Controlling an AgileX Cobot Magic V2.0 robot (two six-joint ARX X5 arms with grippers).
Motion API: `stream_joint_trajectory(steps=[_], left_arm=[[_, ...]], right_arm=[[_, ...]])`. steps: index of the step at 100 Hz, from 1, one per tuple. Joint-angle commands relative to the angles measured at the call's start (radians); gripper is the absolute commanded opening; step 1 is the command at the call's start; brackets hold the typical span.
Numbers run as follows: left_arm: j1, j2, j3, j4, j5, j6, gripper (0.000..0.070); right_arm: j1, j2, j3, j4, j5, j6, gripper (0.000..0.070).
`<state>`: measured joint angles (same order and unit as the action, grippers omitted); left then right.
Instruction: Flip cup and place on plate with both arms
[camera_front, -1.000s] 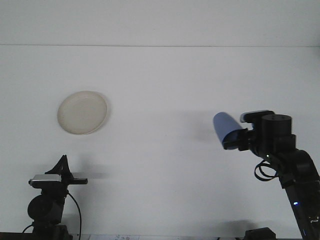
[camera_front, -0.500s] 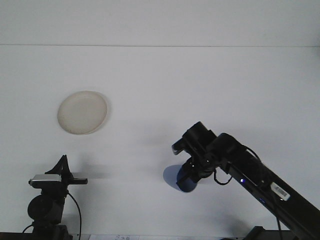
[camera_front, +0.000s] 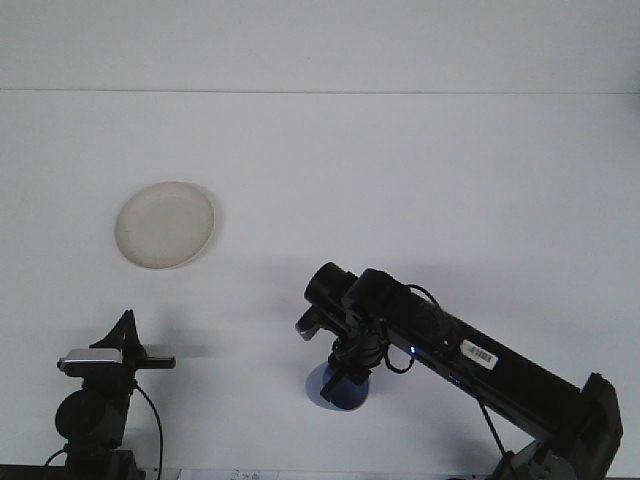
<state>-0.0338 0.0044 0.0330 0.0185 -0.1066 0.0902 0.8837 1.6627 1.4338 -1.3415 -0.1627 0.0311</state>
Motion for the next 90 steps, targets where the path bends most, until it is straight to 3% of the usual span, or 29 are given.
stream_joint_trajectory(steps=[1, 22, 28, 35, 48, 54, 90], left_arm=[[0.001, -0.001, -0.019, 0.013, -0.001, -0.005, 0.0015], [0.001, -0.002, -0.019, 0.013, -0.001, -0.005, 0.0015], [0.001, -0.002, -0.019, 0.013, -0.001, -0.005, 0.0015], [0.001, -0.002, -0.019, 0.013, -0.001, -0.005, 0.0015], [0.001, -0.002, -0.019, 0.013, -0.001, -0.005, 0.0015], [0.001, -0.001, -0.019, 0.013, -0.001, -0.005, 0.0015], [0.001, -0.002, -0.019, 0.013, -0.001, -0.005, 0.0015]], right_arm=[[0.021, 0.031, 0.021, -0.026, 0.003, -0.017, 0.0], [0.04, 0.06, 0.021, -0.026, 0.006, -0.023, 0.0], [0.041, 0.06, 0.021, -0.026, 0.005, -0.024, 0.0032], [0.043, 0.06, 0.021, -0.025, 0.005, -0.024, 0.0121], [0.043, 0.06, 0.021, -0.024, 0.006, -0.024, 0.0373], [0.043, 0.06, 0.021, -0.02, 0.005, -0.032, 0.044], [0.037, -0.026, 0.055, 0.044, 0.006, -0.079, 0.0446]])
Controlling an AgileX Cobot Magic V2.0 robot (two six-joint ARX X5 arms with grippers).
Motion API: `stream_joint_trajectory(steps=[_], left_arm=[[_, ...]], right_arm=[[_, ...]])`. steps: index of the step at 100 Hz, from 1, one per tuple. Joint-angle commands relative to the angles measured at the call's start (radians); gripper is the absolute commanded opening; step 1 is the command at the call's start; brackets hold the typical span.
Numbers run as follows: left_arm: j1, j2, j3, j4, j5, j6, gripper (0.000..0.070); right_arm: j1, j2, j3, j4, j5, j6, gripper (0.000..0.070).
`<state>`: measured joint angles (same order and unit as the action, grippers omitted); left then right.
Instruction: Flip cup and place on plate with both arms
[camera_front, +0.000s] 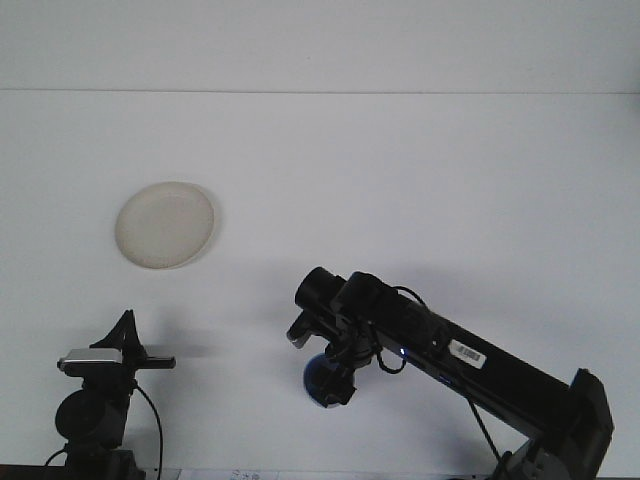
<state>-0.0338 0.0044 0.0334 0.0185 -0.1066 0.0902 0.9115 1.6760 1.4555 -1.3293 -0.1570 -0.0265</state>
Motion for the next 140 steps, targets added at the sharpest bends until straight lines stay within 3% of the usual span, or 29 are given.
stream_joint_trajectory(steps=[1, 14, 41, 65, 86, 107, 140], left_arm=[[0.001, -0.002, -0.019, 0.013, -0.001, -0.005, 0.0015], [0.001, -0.002, -0.019, 0.013, -0.001, -0.005, 0.0015], [0.001, -0.002, -0.019, 0.013, -0.001, -0.005, 0.0015], [0.001, -0.001, -0.019, 0.013, -0.001, -0.005, 0.0015], [0.001, -0.002, -0.019, 0.013, -0.001, -0.005, 0.0015], [0.001, -0.002, -0.019, 0.013, -0.001, -0.016, 0.0015], [0.001, -0.001, -0.019, 0.078, -0.001, -0.374, 0.0013]], right_arm=[[0.009, -0.048, 0.033, 0.04, 0.001, -0.019, 0.0446], [0.003, -0.177, 0.033, 0.149, 0.038, 0.015, 0.0446], [0.011, -0.534, -0.004, 0.319, 0.348, 0.074, 0.0446], [0.047, -0.954, -0.338, 0.564, 0.541, 0.107, 0.0446], [0.048, -1.325, -0.691, 0.779, 0.55, 0.113, 0.0445], [0.048, -1.487, -0.784, 0.798, 0.55, 0.108, 0.0445], [0.048, -1.493, -0.784, 0.747, 0.55, 0.106, 0.0445]])
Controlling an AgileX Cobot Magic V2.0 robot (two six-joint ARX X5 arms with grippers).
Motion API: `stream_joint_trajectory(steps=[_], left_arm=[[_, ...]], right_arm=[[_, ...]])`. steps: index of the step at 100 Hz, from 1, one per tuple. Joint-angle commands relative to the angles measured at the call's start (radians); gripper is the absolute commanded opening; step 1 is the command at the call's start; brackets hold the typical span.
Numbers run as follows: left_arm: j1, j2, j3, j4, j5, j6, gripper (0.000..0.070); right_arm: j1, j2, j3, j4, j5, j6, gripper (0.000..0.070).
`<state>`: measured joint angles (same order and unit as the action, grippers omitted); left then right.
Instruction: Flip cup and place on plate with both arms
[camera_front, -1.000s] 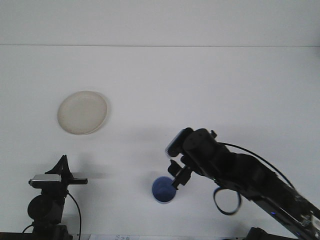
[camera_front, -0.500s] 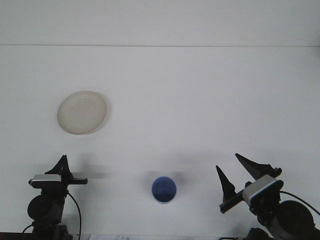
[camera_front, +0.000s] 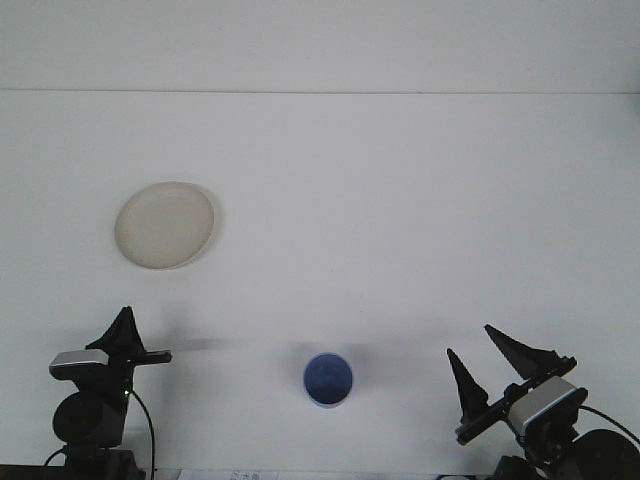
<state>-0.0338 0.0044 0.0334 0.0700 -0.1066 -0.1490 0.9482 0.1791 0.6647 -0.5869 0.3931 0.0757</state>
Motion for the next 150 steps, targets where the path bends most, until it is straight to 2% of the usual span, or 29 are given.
stream_joint_trajectory(steps=[1, 20, 32, 36, 45, 49, 53, 65, 80, 97, 106, 122, 150], left_arm=[[0.001, -0.001, -0.019, 0.03, -0.001, -0.142, 0.0013], [0.001, 0.018, 0.095, -0.036, 0.004, -0.255, 0.0012], [0.001, 0.111, 0.256, -0.131, 0.063, -0.257, 0.0028], [0.001, 0.158, 0.315, -0.163, 0.103, -0.245, 0.0091], [0.001, 0.29, 0.454, -0.24, 0.214, -0.179, 0.0367], [0.0, 0.356, 0.516, -0.28, 0.262, -0.154, 0.044], [-0.002, 0.421, 0.578, -0.323, 0.311, -0.134, 0.0466], [-0.04, 0.62, 0.755, -0.462, 0.461, -0.086, 0.0464], [-0.164, 0.851, 0.944, -0.63, 0.583, -0.045, 0.0464], [-0.38, 1.072, 1.106, -0.798, 0.569, 0.037, 0.0464], [-0.48, 1.166, 1.159, -0.828, 0.524, 0.056, 0.0464], [-0.626, 1.3, 1.214, -0.831, 0.413, 0.06, 0.0464], [-0.754, 1.458, 1.23, -0.816, 0.391, 0.067, 0.0464]], right_arm=[[0.011, 0.004, 0.006, 0.004, 0.0, 0.004, 0.0445], [0.011, 0.004, 0.006, 0.003, 0.0, 0.005, 0.0445], [0.011, 0.004, 0.006, -0.002, 0.0, 0.006, 0.0445], [0.011, 0.004, 0.006, -0.002, 0.0, 0.006, 0.0445], [0.011, 0.004, 0.006, -0.001, 0.0, 0.006, 0.0445], [0.011, 0.004, 0.006, 0.0, 0.0, 0.006, 0.0445], [0.011, 0.004, 0.006, 0.001, 0.0, 0.005, 0.0445], [0.011, 0.004, 0.006, 0.003, 0.0, 0.002, 0.0445], [0.011, 0.004, 0.006, 0.002, 0.0, -0.003, 0.0445], [0.011, 0.004, 0.006, 0.002, 0.0, -0.02, 0.0445], [0.011, 0.004, 0.006, 0.002, 0.0, -0.02, 0.0445], [0.011, 0.004, 0.006, 0.001, 0.0, -0.02, 0.0445], [0.011, 0.004, 0.006, -0.021, 0.0, -0.02, 0.0445]])
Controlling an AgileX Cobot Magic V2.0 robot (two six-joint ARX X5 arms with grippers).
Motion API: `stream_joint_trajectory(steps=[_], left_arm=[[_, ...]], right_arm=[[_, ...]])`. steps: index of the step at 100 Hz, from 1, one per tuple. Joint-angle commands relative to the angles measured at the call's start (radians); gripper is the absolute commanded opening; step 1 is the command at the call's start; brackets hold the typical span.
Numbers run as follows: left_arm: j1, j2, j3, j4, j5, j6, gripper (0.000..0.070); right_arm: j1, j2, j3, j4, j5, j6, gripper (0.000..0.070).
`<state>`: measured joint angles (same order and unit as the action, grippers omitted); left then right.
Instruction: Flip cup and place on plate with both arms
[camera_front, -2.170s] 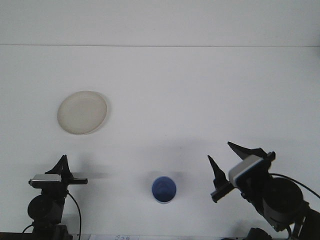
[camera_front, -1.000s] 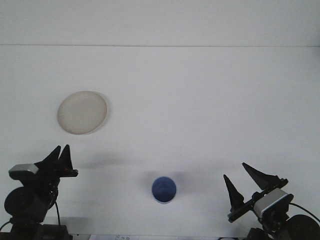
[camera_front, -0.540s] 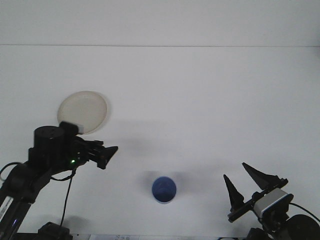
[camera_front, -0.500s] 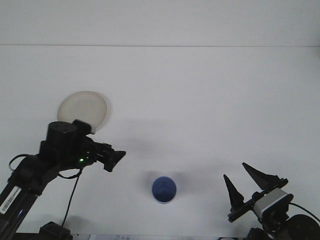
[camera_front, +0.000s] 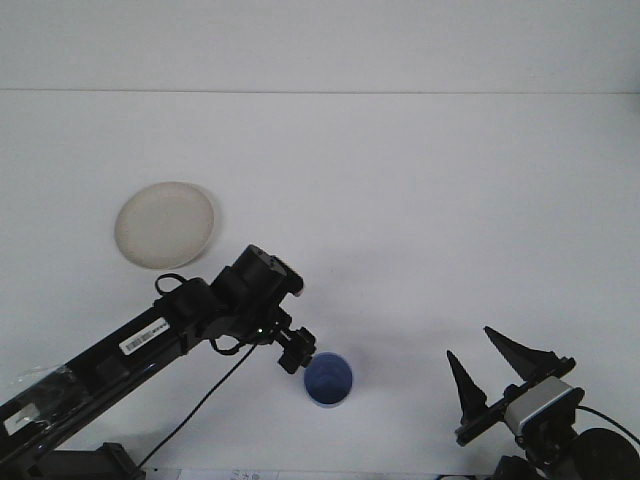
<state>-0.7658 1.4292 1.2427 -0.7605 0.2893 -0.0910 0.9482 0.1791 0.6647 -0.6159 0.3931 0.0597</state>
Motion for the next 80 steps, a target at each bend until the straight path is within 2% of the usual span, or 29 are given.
stream_joint_trajectory(steps=[1, 37, 51, 64, 76, 80], left_arm=[[-0.025, 0.038, 0.021, 0.016, -0.005, 0.009, 0.0464], [-0.111, 0.17, 0.021, 0.076, -0.01, 0.035, 0.0463], [-0.134, 0.2, 0.021, 0.077, -0.072, 0.053, 0.044], [-0.15, 0.208, 0.021, 0.075, -0.089, 0.062, 0.0241], [-0.166, 0.208, 0.021, 0.074, -0.089, 0.084, 0.0023], [-0.17, 0.208, 0.021, 0.073, -0.089, 0.084, 0.0004]], right_arm=[[0.011, 0.004, 0.006, 0.008, 0.0, -0.004, 0.0445], [0.011, 0.004, 0.006, 0.008, 0.0, -0.003, 0.0444], [0.011, 0.004, 0.006, 0.009, 0.0, -0.003, 0.0444], [0.011, 0.004, 0.006, 0.009, 0.001, -0.003, 0.0444], [0.011, 0.004, 0.006, 0.009, 0.0, -0.003, 0.0444], [0.011, 0.004, 0.006, 0.009, 0.0, -0.003, 0.0444]])
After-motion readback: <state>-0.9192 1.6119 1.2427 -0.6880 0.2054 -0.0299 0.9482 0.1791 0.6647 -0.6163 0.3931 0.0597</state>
